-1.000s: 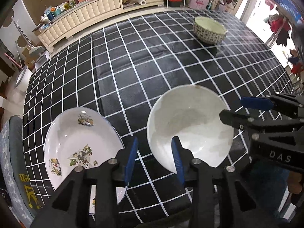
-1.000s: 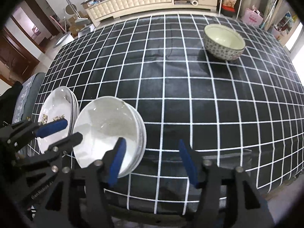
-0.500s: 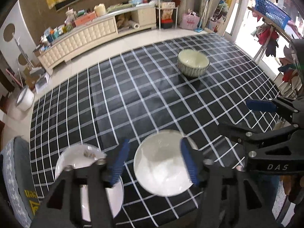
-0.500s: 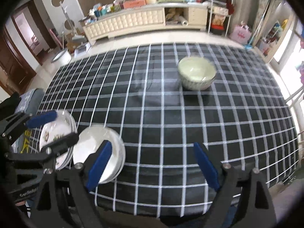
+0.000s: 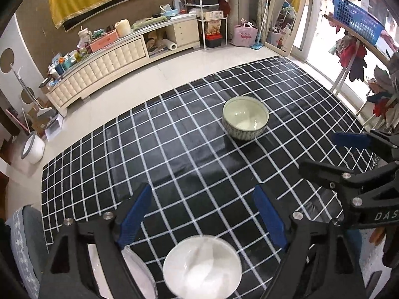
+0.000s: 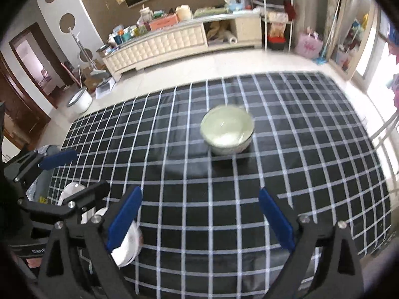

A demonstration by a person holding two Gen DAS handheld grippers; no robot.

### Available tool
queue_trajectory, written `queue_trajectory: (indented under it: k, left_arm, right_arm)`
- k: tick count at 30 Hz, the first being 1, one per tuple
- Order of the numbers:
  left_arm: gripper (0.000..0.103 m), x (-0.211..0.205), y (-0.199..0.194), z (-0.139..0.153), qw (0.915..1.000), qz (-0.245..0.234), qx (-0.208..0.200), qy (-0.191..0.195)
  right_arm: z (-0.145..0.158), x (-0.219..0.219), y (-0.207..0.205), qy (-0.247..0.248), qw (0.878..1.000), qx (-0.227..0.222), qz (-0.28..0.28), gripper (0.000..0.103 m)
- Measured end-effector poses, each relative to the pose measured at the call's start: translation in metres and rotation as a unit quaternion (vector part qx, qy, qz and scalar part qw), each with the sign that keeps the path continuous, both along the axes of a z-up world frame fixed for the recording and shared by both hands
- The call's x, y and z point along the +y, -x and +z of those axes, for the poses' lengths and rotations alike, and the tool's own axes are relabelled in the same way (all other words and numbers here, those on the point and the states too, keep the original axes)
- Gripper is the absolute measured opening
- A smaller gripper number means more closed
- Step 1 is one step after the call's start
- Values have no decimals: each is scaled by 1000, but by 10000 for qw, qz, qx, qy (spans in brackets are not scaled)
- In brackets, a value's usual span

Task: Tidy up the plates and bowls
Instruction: 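Move the right gripper to the floral bowl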

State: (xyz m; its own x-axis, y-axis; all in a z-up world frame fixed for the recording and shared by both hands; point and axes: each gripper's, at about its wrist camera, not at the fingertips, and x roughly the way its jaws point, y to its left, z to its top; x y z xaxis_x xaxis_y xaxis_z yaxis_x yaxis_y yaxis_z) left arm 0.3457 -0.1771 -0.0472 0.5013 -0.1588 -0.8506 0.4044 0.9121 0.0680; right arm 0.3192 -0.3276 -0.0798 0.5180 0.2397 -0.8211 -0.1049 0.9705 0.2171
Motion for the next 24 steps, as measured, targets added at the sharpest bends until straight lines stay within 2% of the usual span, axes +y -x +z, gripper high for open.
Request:
queue_trajectory:
  k: [3,6,10,13,18,24]
  left_arm:
    - [86,-12,-15,-1,10000,-20,37,-53]
    - [88,-22,-33,-3,9999,-89,98,-46]
    - [89,-33,-58,-8,9998,-99,152,70]
    - [89,-39,-80,-18,9997,-6,222,82]
    - [89,-53,-112,-43,9972,-48,679,314]
    - [89,-69,-141,-72,9958,44,897,181]
  right_arm:
    - [3,-11,-13,-104,9998,-140,98,97]
    - [7,-16,-29,278,9993,-222,147,97]
    - [1,-19,-55,522,9985,101,119,97]
    - [-6,-25,-68,556,9983,117,98,97]
    - [-27,-39,-95,492,9980,387,-107,97]
    - [-56,-47,-122,507,9965,667,-69,97]
